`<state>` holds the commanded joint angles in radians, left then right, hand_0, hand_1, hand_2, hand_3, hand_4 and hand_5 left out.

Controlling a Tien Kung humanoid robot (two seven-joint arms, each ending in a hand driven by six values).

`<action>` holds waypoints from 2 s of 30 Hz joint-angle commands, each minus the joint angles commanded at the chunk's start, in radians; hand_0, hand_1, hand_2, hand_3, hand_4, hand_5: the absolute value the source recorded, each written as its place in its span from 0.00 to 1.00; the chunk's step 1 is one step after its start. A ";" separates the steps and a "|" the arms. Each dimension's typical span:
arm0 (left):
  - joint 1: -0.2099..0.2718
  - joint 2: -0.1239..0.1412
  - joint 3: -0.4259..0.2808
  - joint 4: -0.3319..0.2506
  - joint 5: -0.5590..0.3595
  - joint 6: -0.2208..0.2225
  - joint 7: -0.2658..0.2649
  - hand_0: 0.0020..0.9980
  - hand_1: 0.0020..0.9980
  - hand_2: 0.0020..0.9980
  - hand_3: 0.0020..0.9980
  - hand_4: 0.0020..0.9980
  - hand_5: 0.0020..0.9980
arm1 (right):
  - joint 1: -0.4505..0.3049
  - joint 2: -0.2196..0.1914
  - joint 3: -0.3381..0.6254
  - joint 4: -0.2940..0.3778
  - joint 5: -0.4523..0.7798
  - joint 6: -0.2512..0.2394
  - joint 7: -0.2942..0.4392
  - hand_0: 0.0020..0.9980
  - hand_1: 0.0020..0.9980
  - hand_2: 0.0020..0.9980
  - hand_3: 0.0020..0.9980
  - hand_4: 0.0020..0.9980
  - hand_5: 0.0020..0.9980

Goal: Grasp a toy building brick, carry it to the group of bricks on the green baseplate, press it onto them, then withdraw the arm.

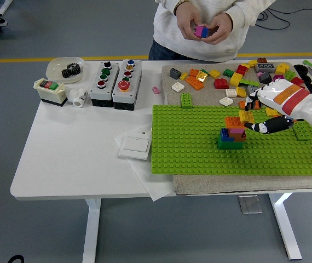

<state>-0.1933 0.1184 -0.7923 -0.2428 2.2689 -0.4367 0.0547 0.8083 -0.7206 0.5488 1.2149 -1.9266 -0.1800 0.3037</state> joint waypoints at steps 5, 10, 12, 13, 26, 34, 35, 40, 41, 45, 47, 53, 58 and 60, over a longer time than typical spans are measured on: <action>-0.001 0.001 -0.001 0.000 0.000 -0.002 0.000 0.83 0.82 0.80 0.61 0.69 0.61 | 0.012 0.013 -0.014 -0.023 -0.004 0.000 -0.001 0.45 0.45 0.52 0.52 0.74 0.42; -0.002 0.001 -0.001 0.000 0.000 -0.001 0.000 0.83 0.82 0.80 0.61 0.69 0.61 | 0.020 0.019 -0.023 -0.039 -0.007 -0.001 -0.003 0.45 0.45 0.52 0.52 0.74 0.42; -0.002 0.001 0.000 0.000 0.000 -0.001 0.000 0.83 0.82 0.80 0.61 0.69 0.61 | 0.022 0.020 -0.025 -0.037 -0.008 -0.001 -0.003 0.45 0.45 0.52 0.52 0.74 0.42; -0.002 0.001 0.000 0.000 0.000 0.000 -0.001 0.83 0.82 0.80 0.61 0.69 0.61 | 0.024 0.020 -0.026 -0.035 -0.009 -0.001 -0.003 0.45 0.45 0.52 0.52 0.74 0.42; -0.004 0.001 0.002 -0.001 0.000 -0.002 -0.002 0.83 0.82 0.80 0.61 0.69 0.61 | 0.050 0.047 -0.050 -0.041 -0.015 0.001 -0.006 0.45 0.45 0.52 0.52 0.75 0.42; -0.005 0.003 0.005 -0.002 0.000 -0.004 -0.001 0.83 0.82 0.80 0.61 0.69 0.61 | 0.067 0.063 -0.073 -0.069 -0.022 0.004 -0.007 0.45 0.46 0.53 0.52 0.75 0.43; -0.006 0.003 0.005 -0.002 0.000 -0.005 -0.001 0.83 0.82 0.80 0.61 0.69 0.61 | 0.068 0.063 -0.073 -0.071 -0.023 0.004 -0.007 0.45 0.46 0.53 0.52 0.75 0.43; -0.007 0.004 0.006 -0.002 0.000 -0.006 -0.001 0.83 0.82 0.80 0.61 0.69 0.61 | 0.075 0.063 -0.083 -0.082 -0.032 0.003 -0.005 0.45 0.46 0.53 0.52 0.76 0.43; -0.007 0.004 0.006 -0.002 0.000 -0.006 -0.001 0.83 0.82 0.80 0.61 0.69 0.61 | 0.076 0.063 -0.084 -0.083 -0.032 0.003 -0.005 0.45 0.46 0.53 0.52 0.76 0.43; -0.007 0.004 0.006 -0.002 0.000 -0.005 -0.001 0.83 0.82 0.80 0.61 0.69 0.61 | 0.083 0.061 -0.092 -0.089 -0.042 0.001 -0.002 0.45 0.46 0.53 0.52 0.76 0.43; -0.007 0.004 0.006 -0.002 0.000 -0.005 -0.002 0.83 0.82 0.80 0.61 0.69 0.61 | 0.084 0.060 -0.094 -0.090 -0.044 0.000 -0.001 0.45 0.46 0.53 0.52 0.76 0.42; -0.005 0.003 0.005 -0.002 0.000 -0.003 -0.003 0.83 0.82 0.80 0.61 0.69 0.61 | 0.084 0.062 -0.100 -0.093 -0.047 -0.001 0.003 0.45 0.46 0.53 0.52 0.76 0.43; -0.003 0.002 0.002 -0.002 0.000 -0.002 -0.004 0.83 0.82 0.80 0.61 0.69 0.61 | 0.083 0.064 -0.103 -0.098 -0.051 -0.004 0.003 0.45 0.46 0.53 0.52 0.76 0.42; -0.003 0.002 0.001 -0.002 0.000 -0.002 -0.004 0.83 0.82 0.80 0.61 0.69 0.61 | 0.083 0.064 -0.103 -0.099 -0.051 -0.005 0.003 0.45 0.46 0.53 0.52 0.76 0.42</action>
<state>-0.1961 0.1200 -0.7913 -0.2448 2.2689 -0.4386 0.0504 0.8915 -0.6562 0.4459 1.1156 -1.9781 -0.1848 0.3068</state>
